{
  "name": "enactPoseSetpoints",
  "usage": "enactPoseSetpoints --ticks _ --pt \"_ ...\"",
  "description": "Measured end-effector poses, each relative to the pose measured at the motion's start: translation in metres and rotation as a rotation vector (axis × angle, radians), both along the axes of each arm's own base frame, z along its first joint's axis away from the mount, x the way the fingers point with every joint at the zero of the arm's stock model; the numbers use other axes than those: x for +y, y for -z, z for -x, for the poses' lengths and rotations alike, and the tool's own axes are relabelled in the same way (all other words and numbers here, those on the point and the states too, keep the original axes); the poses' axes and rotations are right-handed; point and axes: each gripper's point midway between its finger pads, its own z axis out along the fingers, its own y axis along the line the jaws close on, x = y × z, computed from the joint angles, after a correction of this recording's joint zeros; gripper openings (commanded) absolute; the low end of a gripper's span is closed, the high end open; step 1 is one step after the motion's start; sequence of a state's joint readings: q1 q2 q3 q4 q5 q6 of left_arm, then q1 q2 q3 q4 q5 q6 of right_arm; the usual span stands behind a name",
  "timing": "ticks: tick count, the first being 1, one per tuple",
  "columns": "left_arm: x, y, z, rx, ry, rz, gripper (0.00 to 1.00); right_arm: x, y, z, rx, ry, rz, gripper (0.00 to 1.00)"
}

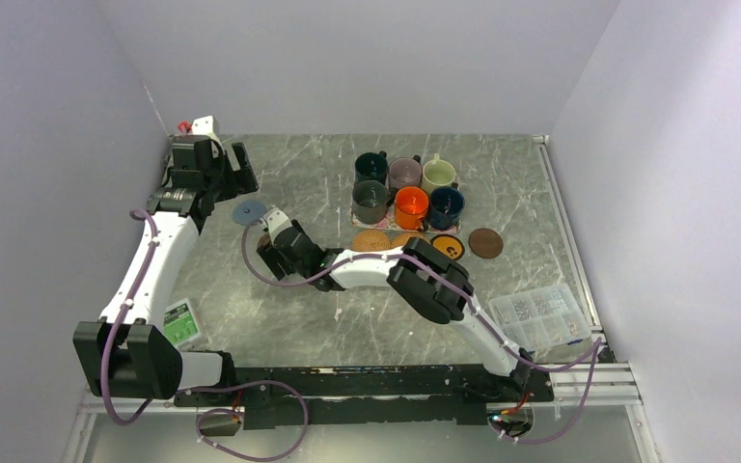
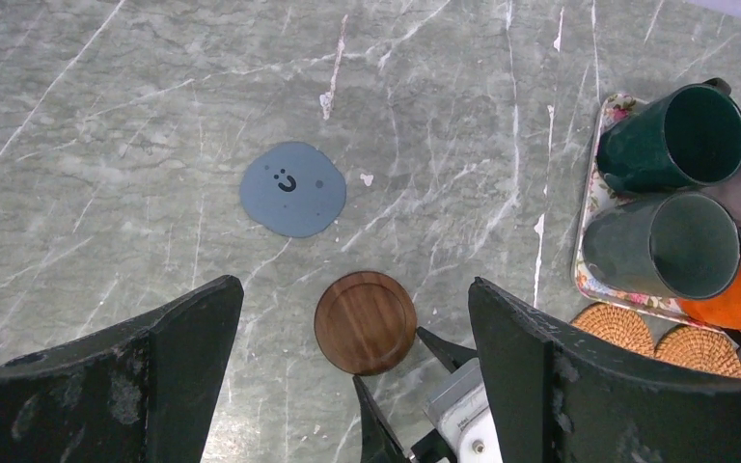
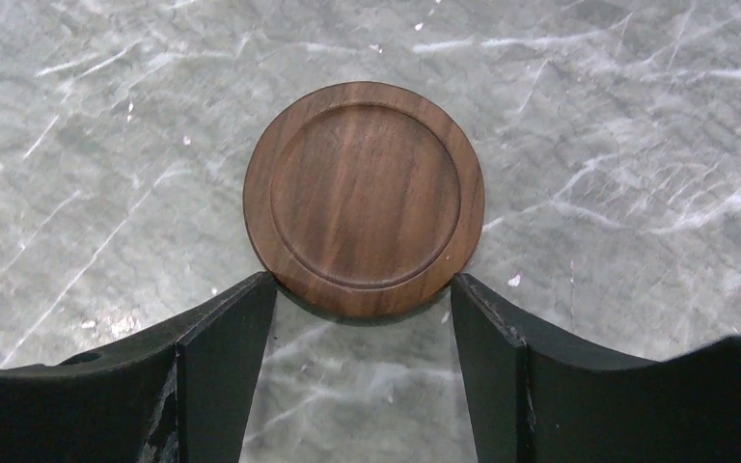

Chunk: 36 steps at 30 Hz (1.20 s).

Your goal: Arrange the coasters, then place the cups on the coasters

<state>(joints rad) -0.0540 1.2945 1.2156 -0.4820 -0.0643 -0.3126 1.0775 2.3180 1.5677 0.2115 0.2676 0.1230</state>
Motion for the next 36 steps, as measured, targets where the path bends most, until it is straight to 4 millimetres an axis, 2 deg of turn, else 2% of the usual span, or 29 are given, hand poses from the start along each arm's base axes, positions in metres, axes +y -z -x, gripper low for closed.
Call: enactPoseSetpoints --ticks 15,23,28,36 --pt "0.005 0.0 0.0 0.001 -0.01 0.004 0.94 0.017 -0.001 -0.02 -0.036 0.026 -0.036 0.73" --pt "0.008 0.0 0.0 0.001 -0.018 0.014 0.94 0.016 -0.001 -0.024 -0.048 0.029 -0.051 0.93" --pt "0.011 0.0 0.0 0.001 -0.024 0.019 0.94 -0.005 0.0 -0.01 -0.038 0.015 -0.055 0.99" --pt "0.013 0.0 0.0 0.001 -0.03 0.017 0.94 -0.037 -0.001 0.027 0.015 -0.051 -0.027 0.99"
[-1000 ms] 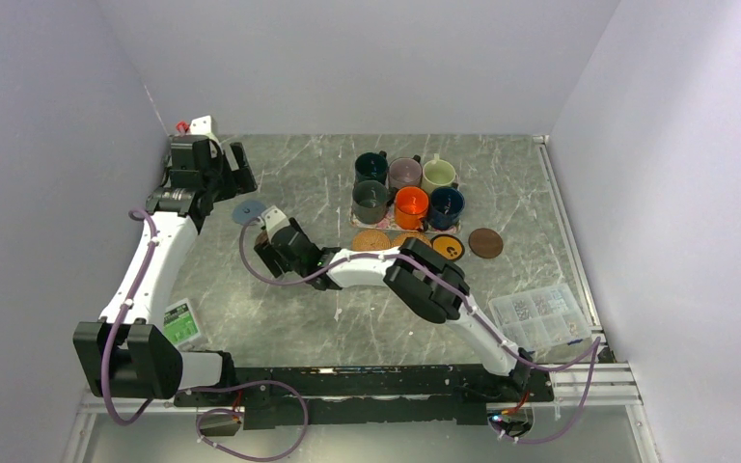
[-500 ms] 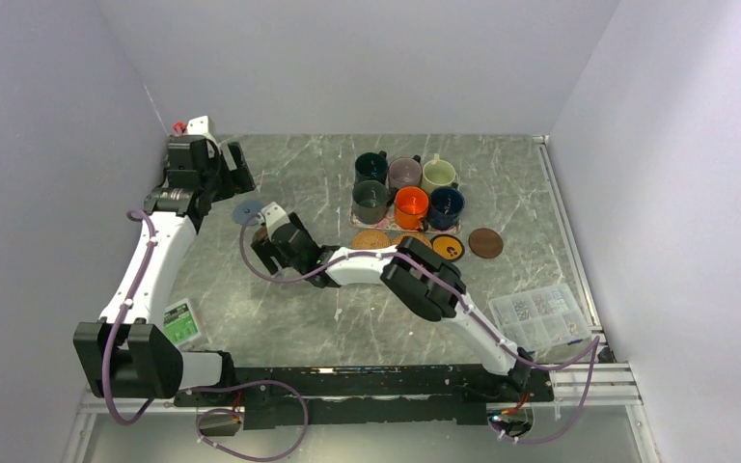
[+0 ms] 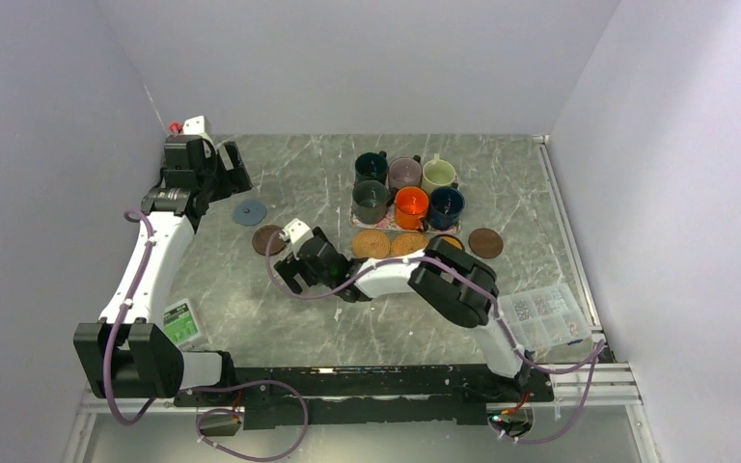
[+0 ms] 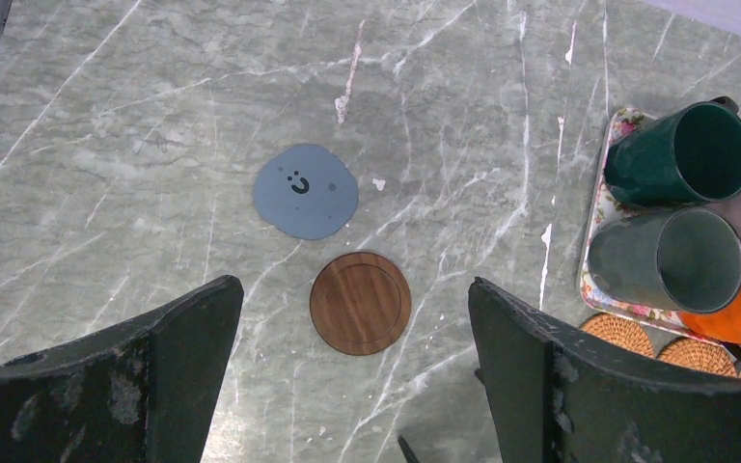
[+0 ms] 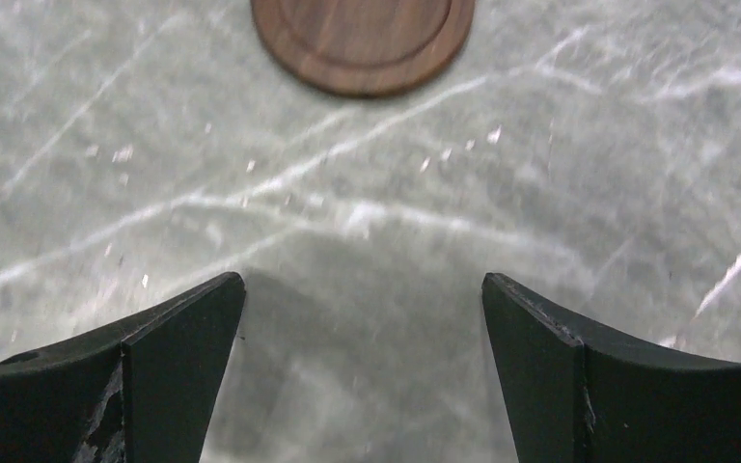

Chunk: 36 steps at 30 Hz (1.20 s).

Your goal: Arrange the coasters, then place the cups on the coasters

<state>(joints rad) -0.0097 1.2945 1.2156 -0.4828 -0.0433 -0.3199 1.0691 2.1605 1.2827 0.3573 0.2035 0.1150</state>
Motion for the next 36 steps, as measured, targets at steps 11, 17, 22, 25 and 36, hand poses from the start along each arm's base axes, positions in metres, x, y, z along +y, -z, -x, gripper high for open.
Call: enactPoseSetpoints --ticks 11,17,22,25,36 --pt "-0.002 0.0 0.0 -0.001 0.006 0.013 0.94 -0.063 -0.04 0.049 0.019 -0.006 -0.008 0.99" --pt "-0.004 -0.001 0.0 -0.002 0.012 0.017 0.94 -0.084 -0.054 0.047 0.029 0.075 -0.047 0.97" --pt "-0.006 -0.001 0.0 -0.002 0.018 0.026 0.94 -0.112 -0.053 0.037 0.072 0.184 -0.057 0.95" --pt "-0.006 -0.001 0.0 -0.002 0.018 0.03 0.94 -0.128 -0.054 0.03 0.092 0.251 -0.072 0.92" --pt "-0.009 -0.001 0.001 -0.002 0.032 0.038 0.94 -0.171 -0.039 0.004 0.147 0.365 -0.073 0.82"
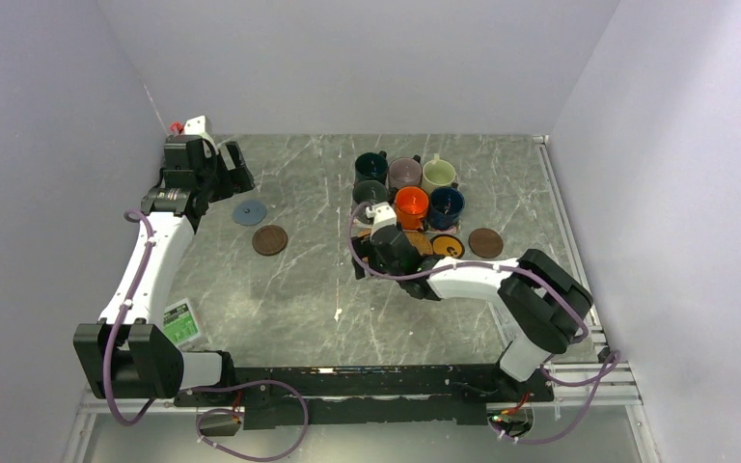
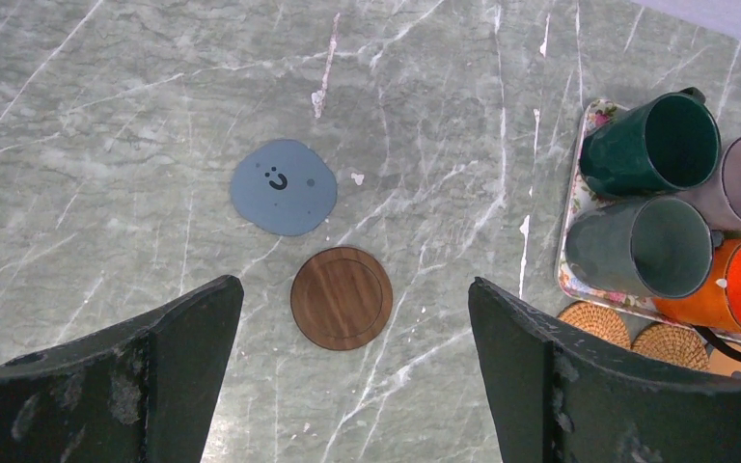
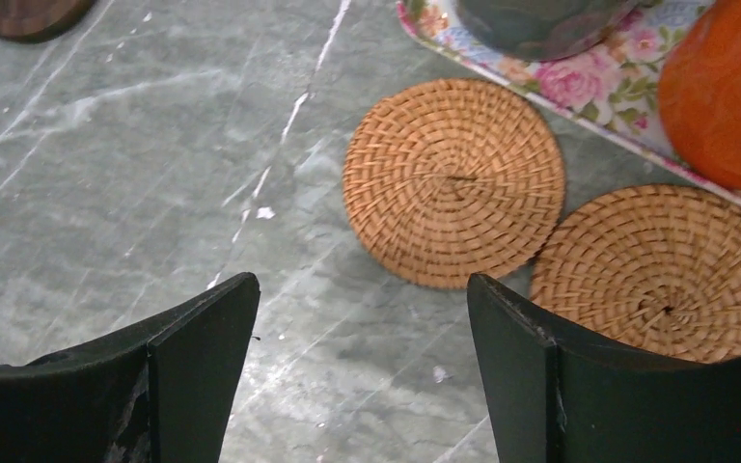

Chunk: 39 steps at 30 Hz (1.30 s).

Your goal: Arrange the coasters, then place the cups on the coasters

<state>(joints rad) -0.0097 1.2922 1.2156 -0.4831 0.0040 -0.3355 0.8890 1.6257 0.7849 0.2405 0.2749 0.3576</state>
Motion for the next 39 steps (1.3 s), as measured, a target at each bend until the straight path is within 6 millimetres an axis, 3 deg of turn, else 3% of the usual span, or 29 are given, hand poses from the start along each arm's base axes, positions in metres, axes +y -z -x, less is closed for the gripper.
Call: enactPoseSetpoints --ticks 8,12,18,27,39 --pt "-0.001 0.0 0.0 0.001 0.005 0.003 0.94 -0.005 0.014 -0.026 0.033 -0.001 0.016 0.81" --pt "-0.002 0.0 0.0 0.001 0.012 0.007 0.94 -0.005 0.027 -0.026 0.055 -0.028 0.038 0.81" --pt "-0.005 0.002 0.0 0.006 0.023 0.014 0.94 0.015 0.031 -0.029 0.06 -0.109 0.026 0.8" --pt "-0.007 0.005 -0.001 0.015 0.034 0.022 0.94 0.037 0.03 -0.016 0.076 -0.217 -0.03 0.77" --pt "-0.009 0.005 -0.001 0.016 0.043 0.028 0.94 0.083 0.027 0.025 0.125 -0.334 -0.087 0.76"
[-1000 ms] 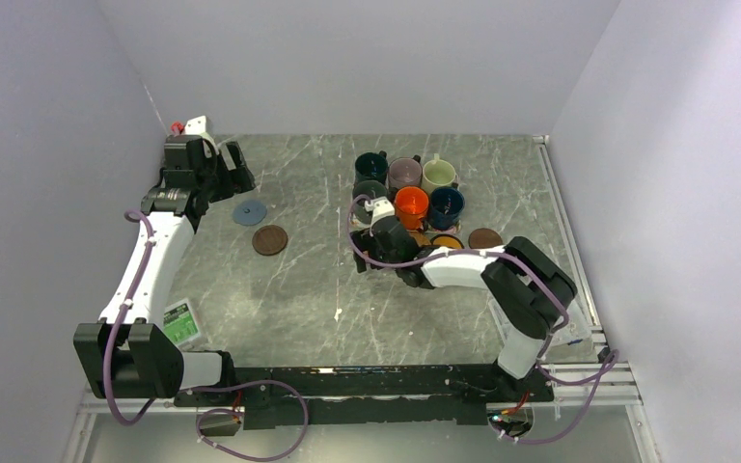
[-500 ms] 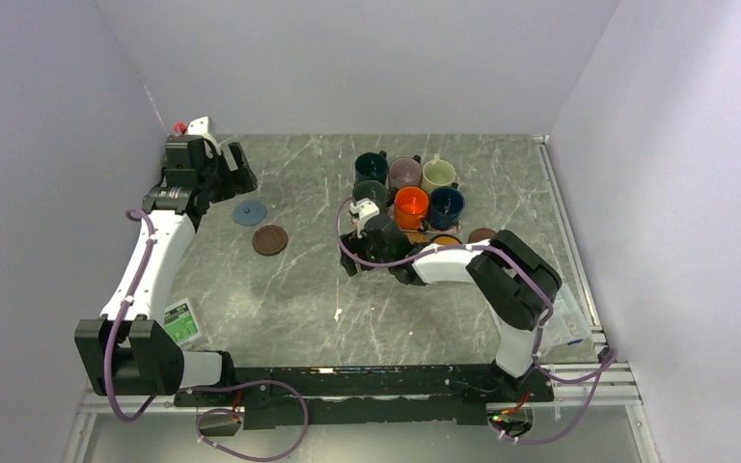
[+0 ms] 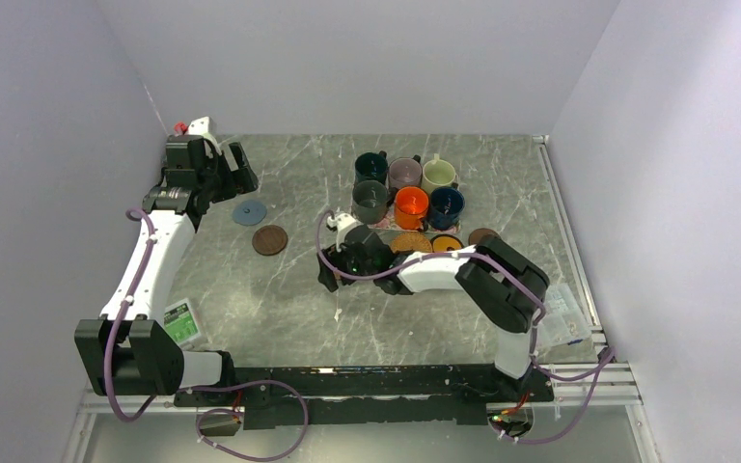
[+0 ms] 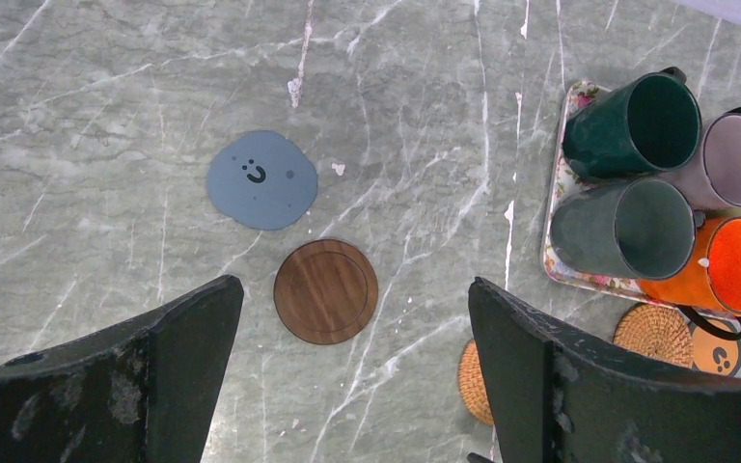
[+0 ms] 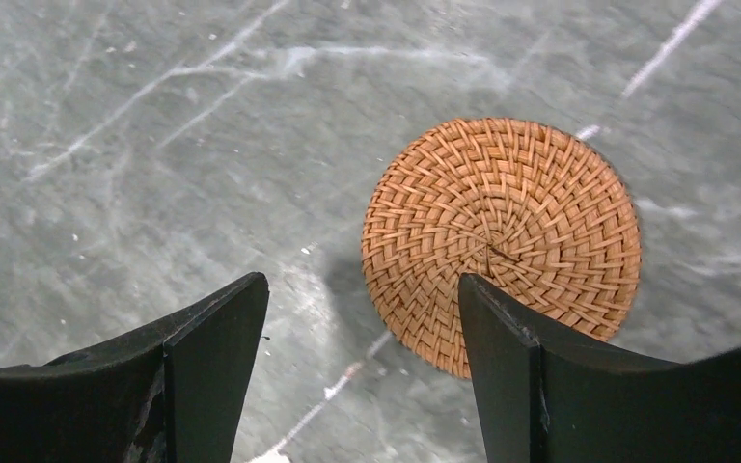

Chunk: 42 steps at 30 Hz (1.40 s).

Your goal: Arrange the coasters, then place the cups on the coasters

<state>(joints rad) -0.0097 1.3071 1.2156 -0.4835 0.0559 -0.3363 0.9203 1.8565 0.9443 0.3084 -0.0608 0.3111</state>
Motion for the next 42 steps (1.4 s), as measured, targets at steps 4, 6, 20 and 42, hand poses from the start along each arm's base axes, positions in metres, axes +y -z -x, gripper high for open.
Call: enactPoseSetpoints --ticks 4,6,20,42 --pt "0.0 0.0 0.0 0.0 0.0 0.0 0.94 0.021 -0.001 0.006 0.012 -0.025 -0.029 0.76" --pt "0.0 0.0 0.0 0.0 0.0 0.0 0.94 0.032 -0.002 0.01 0.016 -0.047 -0.046 0.75" --pt "0.0 0.0 0.0 0.0 0.0 0.001 0.94 0.076 -0.005 0.032 0.05 -0.129 -0.124 0.75" --pt "0.0 0.0 0.0 0.0 0.0 0.002 0.94 0.109 -0.004 0.026 0.003 -0.02 -0.117 0.75"
